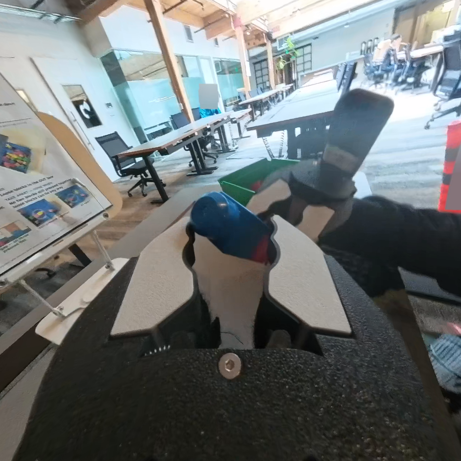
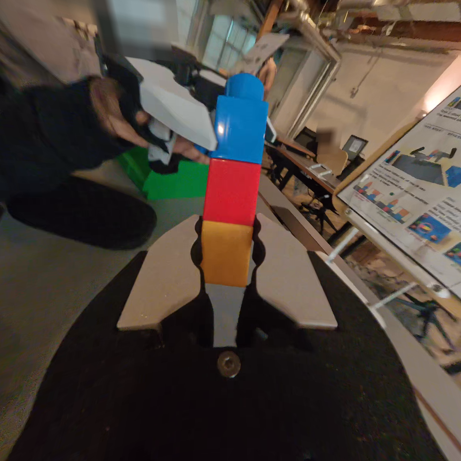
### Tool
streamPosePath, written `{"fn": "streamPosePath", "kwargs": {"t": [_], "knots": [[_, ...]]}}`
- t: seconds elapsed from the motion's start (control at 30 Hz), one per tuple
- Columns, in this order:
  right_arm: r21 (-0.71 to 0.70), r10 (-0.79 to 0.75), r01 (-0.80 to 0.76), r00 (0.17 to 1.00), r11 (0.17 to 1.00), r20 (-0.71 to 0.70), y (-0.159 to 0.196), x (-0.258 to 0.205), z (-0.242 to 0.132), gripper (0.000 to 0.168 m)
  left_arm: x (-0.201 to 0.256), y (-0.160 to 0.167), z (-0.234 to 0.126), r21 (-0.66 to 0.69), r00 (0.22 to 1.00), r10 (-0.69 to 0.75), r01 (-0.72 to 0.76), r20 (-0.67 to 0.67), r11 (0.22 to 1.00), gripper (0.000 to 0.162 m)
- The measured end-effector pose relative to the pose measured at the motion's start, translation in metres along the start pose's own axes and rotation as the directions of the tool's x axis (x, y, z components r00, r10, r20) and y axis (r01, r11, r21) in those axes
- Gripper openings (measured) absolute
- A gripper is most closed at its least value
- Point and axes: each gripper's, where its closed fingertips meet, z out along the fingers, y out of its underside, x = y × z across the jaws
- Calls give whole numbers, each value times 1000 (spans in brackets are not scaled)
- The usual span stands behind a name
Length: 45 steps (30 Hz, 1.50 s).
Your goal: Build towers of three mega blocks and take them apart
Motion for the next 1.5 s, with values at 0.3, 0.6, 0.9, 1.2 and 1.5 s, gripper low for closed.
{"fn": "streamPosePath", "kwargs": {"t": [0.3, 0.6, 0.9, 1.2, 1.5], "knots": [[-374, -483, 484, 870, 791, 103, 28, 11, -26, 37, 20, 22, -16, -134, 767, 638, -640, -61, 757, 80], [-492, -602, 608, 774, 623, 195, 35, 11, -22, 37, 27, 65, 25, -283, 457, 868, -874, -194, 396, 75], [-502, -620, 642, 747, 579, 240, 36, 8, -17, 37, 19, 75, 30, -310, 419, 886, -885, -200, 348, 65], [-473, -649, 661, 728, 582, 219, 28, 6, -10, 37, 12, 72, 26, -309, 417, 893, -882, -168, 354, 39], [-176, -653, 663, 748, 728, 119, -1, -5, -15, 37, 16, 62, 17, -214, 518, 844, -847, -135, 486, 39]]}}
